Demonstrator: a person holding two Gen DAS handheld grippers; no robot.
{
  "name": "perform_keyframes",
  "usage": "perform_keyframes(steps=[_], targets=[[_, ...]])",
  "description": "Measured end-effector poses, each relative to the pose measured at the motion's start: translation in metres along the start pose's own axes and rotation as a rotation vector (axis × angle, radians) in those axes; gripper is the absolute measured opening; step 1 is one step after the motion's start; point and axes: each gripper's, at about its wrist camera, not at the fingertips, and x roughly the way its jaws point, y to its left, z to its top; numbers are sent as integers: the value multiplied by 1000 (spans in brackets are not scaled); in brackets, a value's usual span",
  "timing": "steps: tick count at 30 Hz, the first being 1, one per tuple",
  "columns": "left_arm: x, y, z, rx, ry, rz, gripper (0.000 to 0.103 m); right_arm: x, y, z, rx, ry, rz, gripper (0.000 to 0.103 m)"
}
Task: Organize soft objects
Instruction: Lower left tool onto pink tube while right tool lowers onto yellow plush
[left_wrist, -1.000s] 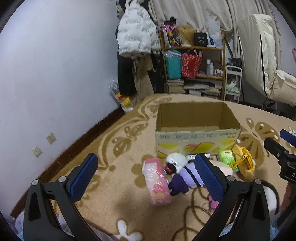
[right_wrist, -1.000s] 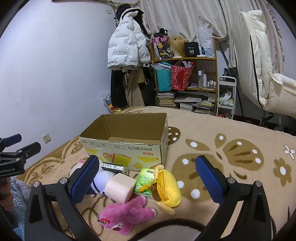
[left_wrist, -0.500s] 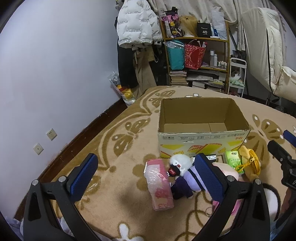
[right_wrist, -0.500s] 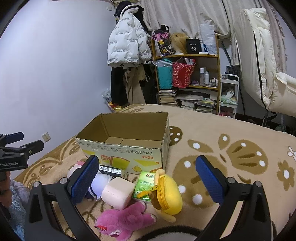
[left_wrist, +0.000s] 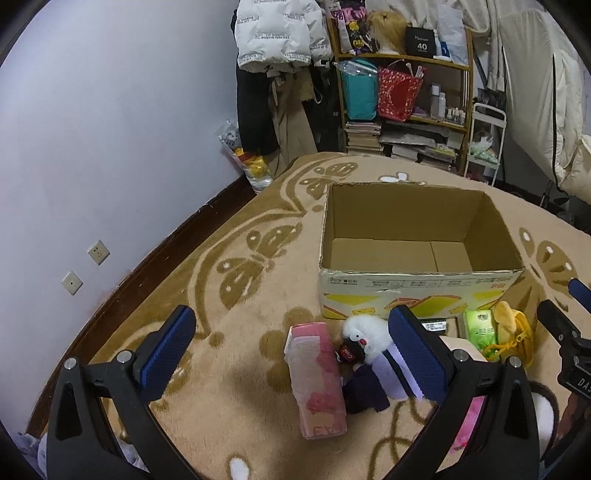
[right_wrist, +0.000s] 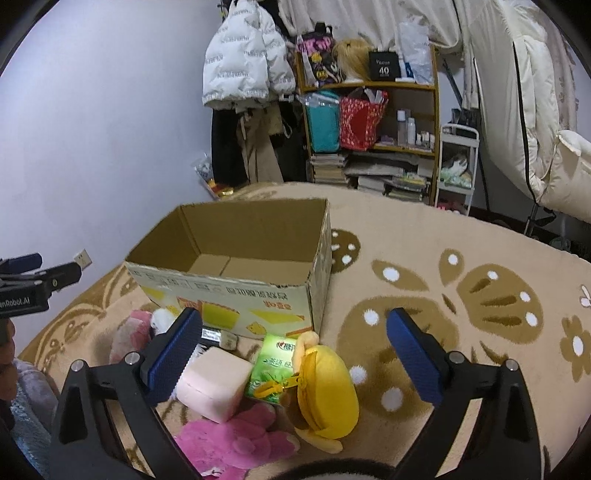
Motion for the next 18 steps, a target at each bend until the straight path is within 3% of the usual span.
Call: perform_keyframes(steps=[11,18], targets=[[44,7,-3,-92,110,-27,103,39,-1,7,-16,85,-7,98],[66,11,-11,-122,169,-34,103,57,-10,-2,37,139,9,98]])
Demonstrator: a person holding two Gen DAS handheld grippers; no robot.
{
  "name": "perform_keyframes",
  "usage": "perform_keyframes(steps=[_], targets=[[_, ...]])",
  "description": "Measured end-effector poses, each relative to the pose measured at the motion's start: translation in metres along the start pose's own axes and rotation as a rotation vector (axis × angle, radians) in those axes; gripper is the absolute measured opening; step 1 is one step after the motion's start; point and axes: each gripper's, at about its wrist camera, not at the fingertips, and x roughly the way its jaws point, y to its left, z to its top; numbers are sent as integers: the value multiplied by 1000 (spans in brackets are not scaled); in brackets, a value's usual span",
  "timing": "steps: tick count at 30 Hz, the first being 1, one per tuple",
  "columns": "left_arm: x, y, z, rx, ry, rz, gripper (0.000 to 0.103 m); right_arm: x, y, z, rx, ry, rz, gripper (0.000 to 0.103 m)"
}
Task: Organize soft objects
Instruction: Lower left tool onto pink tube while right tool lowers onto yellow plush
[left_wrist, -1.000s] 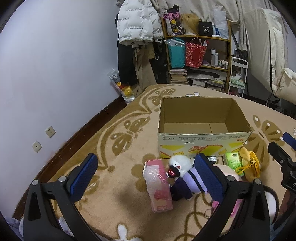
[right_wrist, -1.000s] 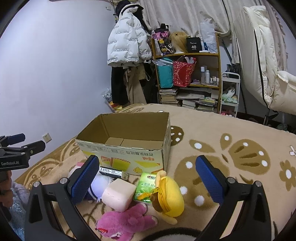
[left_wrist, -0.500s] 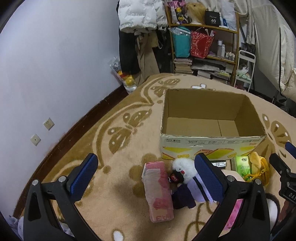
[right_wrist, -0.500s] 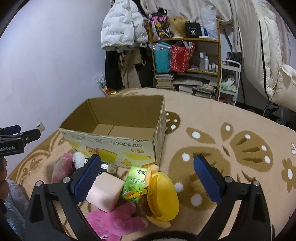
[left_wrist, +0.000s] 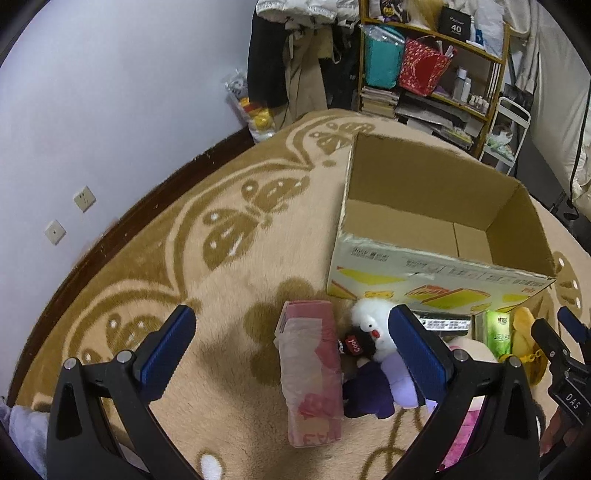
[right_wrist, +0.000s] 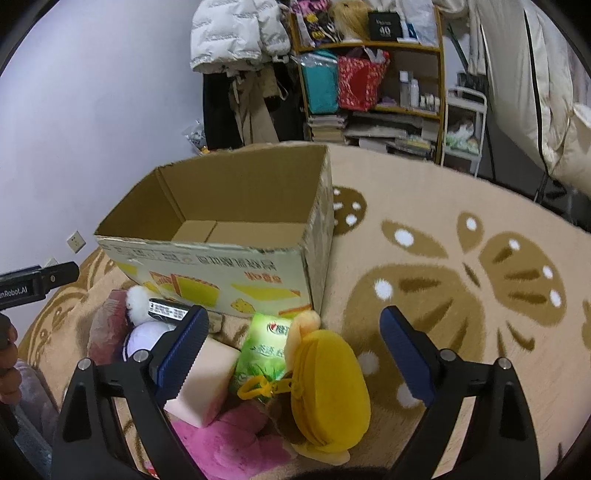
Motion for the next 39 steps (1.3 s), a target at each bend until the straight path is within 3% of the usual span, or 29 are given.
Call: perform_keyframes(steps=[12,17,23,29,30,31,35,39], targets=[[41,1,-20,19,133,18,103,11,-18,-10,91,52,23,98],[58,4,-30,25,171,74,103,11,-23,-13,105,59,12,98],[66,1,-36,45,207,59,103,18,-23,-17,98,103,-1,98],[84,3,-46,34,305,35,103,26,-22,-24,89,151,-5,93],[85,5,-46,27,307,34,100,27,-23,-25,89,159,-6,91],[86,6,-46,21,310,31,95,28,-23,-26,87,165,-6,84],[92,6,-49,6,331,4,87,29,-29,-28,145,182,37,58],[90,2,-50,17,325,-35,63,20,-31,-27,137,144,23,49]])
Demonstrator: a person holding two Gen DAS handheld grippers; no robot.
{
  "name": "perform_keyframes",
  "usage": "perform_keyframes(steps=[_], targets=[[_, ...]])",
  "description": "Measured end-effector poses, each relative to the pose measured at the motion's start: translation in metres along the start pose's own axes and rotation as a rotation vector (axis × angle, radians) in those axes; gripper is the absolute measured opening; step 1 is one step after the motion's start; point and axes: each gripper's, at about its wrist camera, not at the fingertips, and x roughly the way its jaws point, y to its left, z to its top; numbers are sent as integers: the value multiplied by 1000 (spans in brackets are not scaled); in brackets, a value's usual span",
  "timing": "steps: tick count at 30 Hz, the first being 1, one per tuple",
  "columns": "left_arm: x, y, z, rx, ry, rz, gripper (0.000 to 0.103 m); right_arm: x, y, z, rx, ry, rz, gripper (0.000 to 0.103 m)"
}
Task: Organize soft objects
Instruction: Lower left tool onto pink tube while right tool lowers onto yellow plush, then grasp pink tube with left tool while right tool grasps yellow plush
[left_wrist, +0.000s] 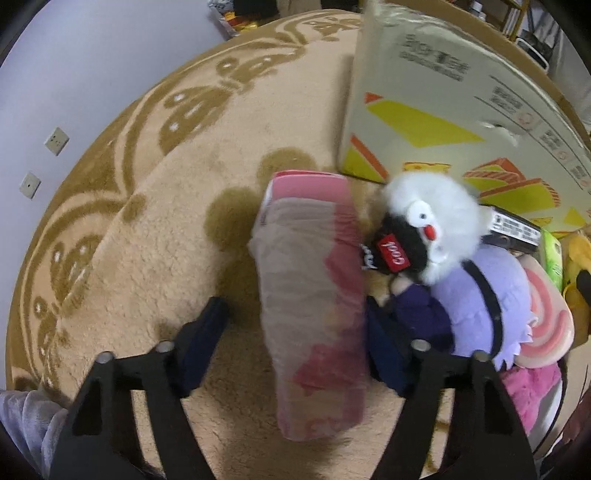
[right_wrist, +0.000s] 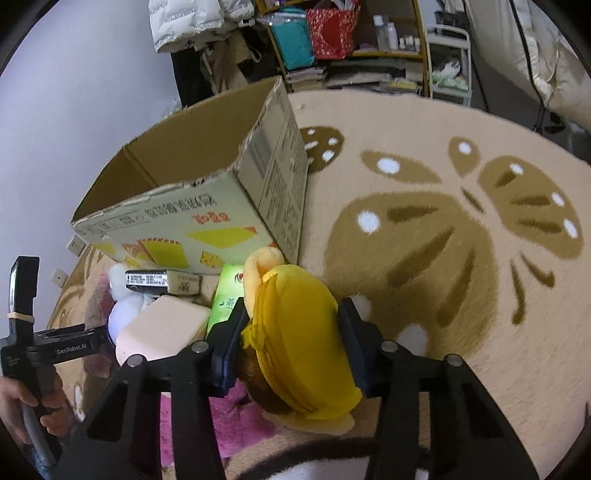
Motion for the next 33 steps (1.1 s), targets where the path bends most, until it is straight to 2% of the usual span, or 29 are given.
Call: perform_keyframes(steps=[1,3,8,14,16,18,22,26,33], targets=[[-1,-2,-1,11,-8,-8,53,-1,0,0,0,-5,5,49],[-5,-6,-4,28,-25,-25,44,-3,2,1,-1,-12,10,49],[-11,-8,-6,35,-43,-43,36,-5,7,0,-25,-22,7,48],[-20,-8,-9,44,-61,-60,18,-15,10,0,-32,-58,10,48],[-23,-7,-10,44,-64,-71,17,-19,10,-1,-30,-68,18,48],[-30,-8,-12,50,-87,-43,17,-24,11,-1,-29,-83,24,48],[-49,-4,-17,15,-135,-41,17,-34,12,0,-28,-120,38,48],[-72,-1,-17,12,-211,-7,17,-44,14,1,-28,-154,50,48],[-127,-3,-9,29,-394,-13,17,-75,25,10,-61,-256,75,48]])
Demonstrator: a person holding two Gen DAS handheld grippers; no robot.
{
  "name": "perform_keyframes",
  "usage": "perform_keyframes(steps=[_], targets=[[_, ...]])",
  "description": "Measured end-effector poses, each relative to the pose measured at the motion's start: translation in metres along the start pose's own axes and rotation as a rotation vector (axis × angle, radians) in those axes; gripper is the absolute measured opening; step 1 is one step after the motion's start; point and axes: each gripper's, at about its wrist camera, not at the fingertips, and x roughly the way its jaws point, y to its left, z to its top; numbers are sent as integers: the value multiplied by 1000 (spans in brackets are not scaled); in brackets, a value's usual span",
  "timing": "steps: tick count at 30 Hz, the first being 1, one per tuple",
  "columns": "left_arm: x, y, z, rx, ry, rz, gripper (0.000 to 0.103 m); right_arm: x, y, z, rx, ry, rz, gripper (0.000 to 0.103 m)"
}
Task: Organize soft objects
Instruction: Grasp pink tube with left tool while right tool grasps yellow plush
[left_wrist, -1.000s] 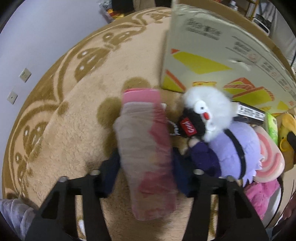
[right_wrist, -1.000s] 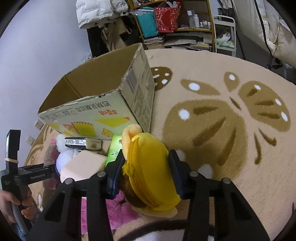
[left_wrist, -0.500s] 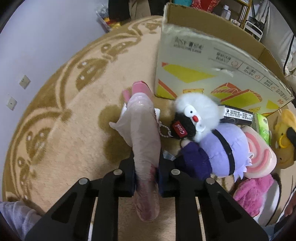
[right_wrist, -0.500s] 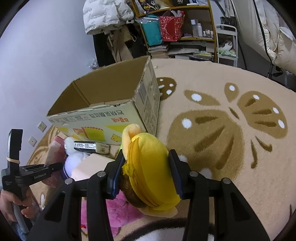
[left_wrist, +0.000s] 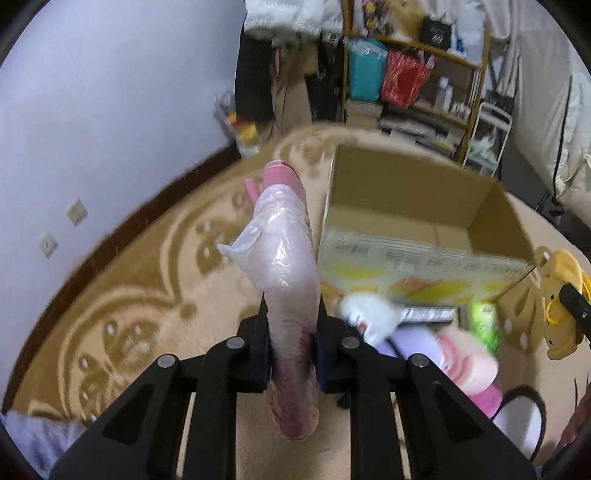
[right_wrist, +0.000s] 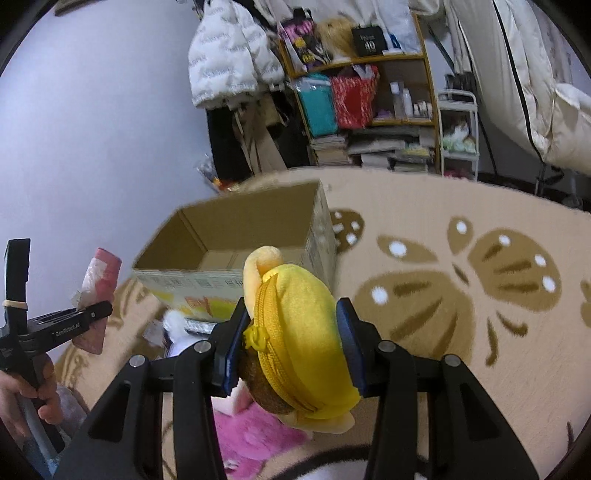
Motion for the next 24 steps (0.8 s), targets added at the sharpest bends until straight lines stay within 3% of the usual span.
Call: perform_keyframes(steps=[3,15,18,24], targets=[[-5,-3,17,6,-61,-6,17,-7,8,12,-31,-36,13,48],[-19,-25,67,97,-174,17,17,3,40,50,-140,-93,45,48],[-19,-28,77,88,-174,-36,17,13,45,58,-120,-82,92,49],[-11,-39,90,106,-193,-56,17,31,57,71,-159,-91,122,49]])
